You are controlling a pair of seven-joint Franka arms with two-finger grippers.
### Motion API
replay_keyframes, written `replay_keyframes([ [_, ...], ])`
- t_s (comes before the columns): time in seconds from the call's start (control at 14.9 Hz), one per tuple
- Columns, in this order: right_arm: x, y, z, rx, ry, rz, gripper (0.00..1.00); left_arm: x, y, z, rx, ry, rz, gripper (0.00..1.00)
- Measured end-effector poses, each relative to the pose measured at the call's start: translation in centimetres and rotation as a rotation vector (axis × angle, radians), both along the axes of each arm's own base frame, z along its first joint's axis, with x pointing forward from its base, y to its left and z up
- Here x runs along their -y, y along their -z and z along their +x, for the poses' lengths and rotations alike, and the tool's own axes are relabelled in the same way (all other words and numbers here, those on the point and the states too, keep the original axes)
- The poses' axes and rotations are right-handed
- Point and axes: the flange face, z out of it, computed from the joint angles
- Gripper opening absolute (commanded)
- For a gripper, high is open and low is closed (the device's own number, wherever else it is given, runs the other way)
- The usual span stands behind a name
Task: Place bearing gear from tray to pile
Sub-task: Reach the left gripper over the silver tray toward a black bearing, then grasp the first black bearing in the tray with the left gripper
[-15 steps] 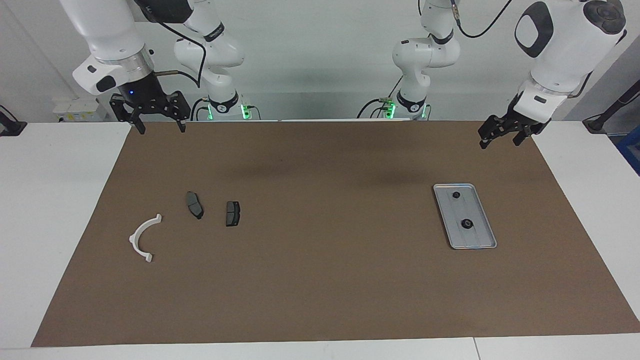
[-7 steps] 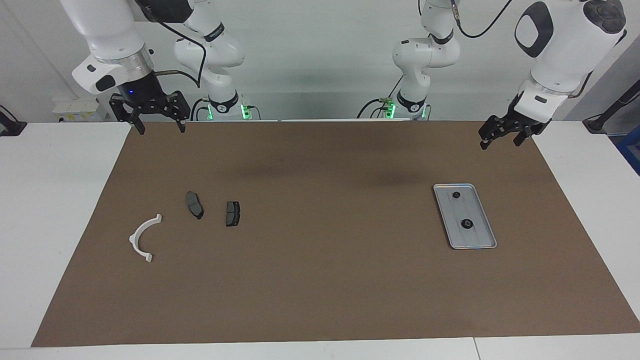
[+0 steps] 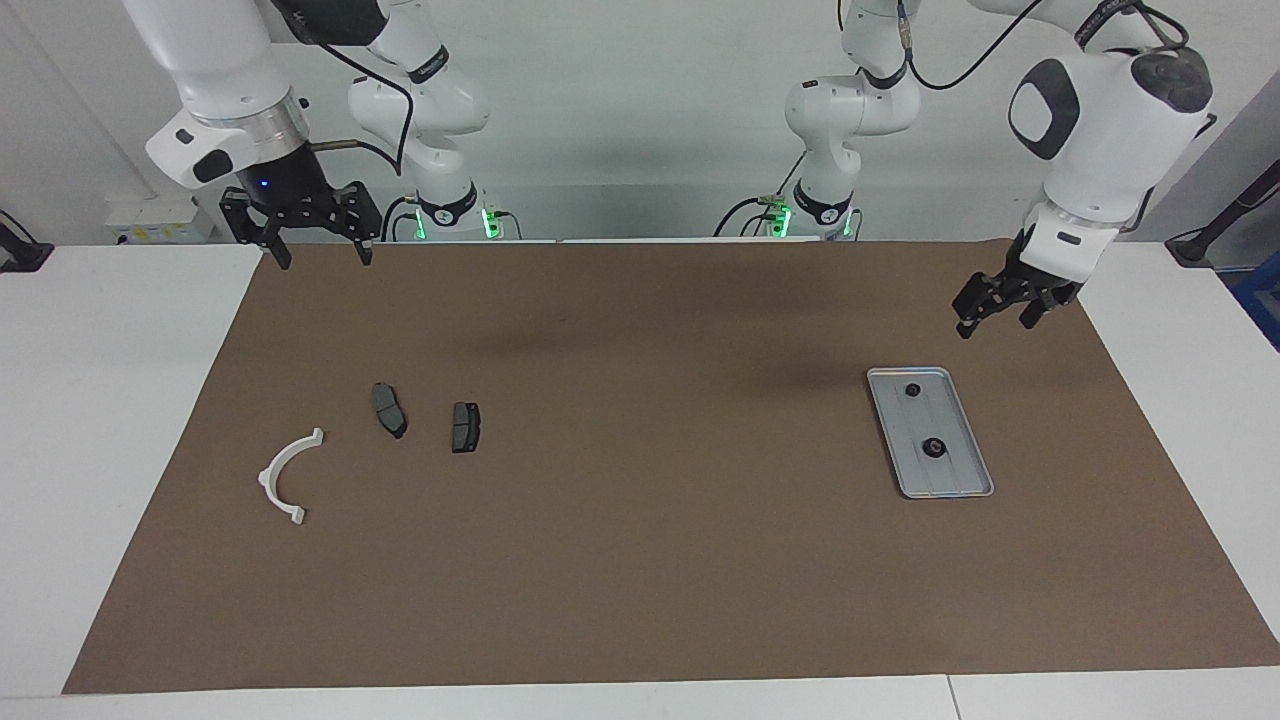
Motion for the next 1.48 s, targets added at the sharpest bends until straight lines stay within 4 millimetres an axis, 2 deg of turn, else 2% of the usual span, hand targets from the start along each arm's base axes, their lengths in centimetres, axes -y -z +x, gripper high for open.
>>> replay_keyframes([
  [0.2, -0.2, 0.0, 0.0, 0.001, -0.004, 0.0, 1.0, -0.8, 5.1, 2.3, 0.015, -0.014, 0.002, 1.0],
  [0.4, -1.4, 0.8, 0.5, 0.034, -0.027, 0.002, 1.0, -1.7, 9.4, 4.0, 0.015, -0.028, 0.004, 1.0],
  [0.6, -1.7, 4.2, 0.8, 0.045, -0.032, 0.002, 1.0, -1.9, 14.2, 5.2, -0.011, -0.032, 0.006, 1.0],
  [0.74, -1.9, 6.7, 0.8, 0.044, -0.037, 0.002, 1.0, -1.6, 16.7, 5.8, -0.038, -0.037, 0.0, 0.99],
  [0.94, -2.5, 10.0, 0.7, 0.041, -0.049, 0.003, 1.0, -1.1, 18.3, 6.8, -0.052, -0.066, -0.046, 0.98],
  [1.08, -2.5, 11.1, 0.6, 0.032, -0.049, 0.002, 1.0, -0.8, 18.8, 7.3, -0.057, -0.066, -0.051, 0.94],
  [1.14, -2.5, 11.3, 0.5, 0.029, -0.049, 0.002, 1.0, -0.8, 19.1, 7.3, -0.067, -0.066, -0.051, 0.87],
  [1.28, -2.7, 11.3, 0.5, 0.029, -0.053, 0.002, 1.0, -0.8, 19.5, 7.0, -0.09, -0.067, -0.051, 0.83],
  [1.48, -3.4, 11.2, 0.4, 0.029, -0.066, 0.002, 1.0, -0.8, 19.9, 6.7, -0.115, -0.066, -0.051, 0.72],
])
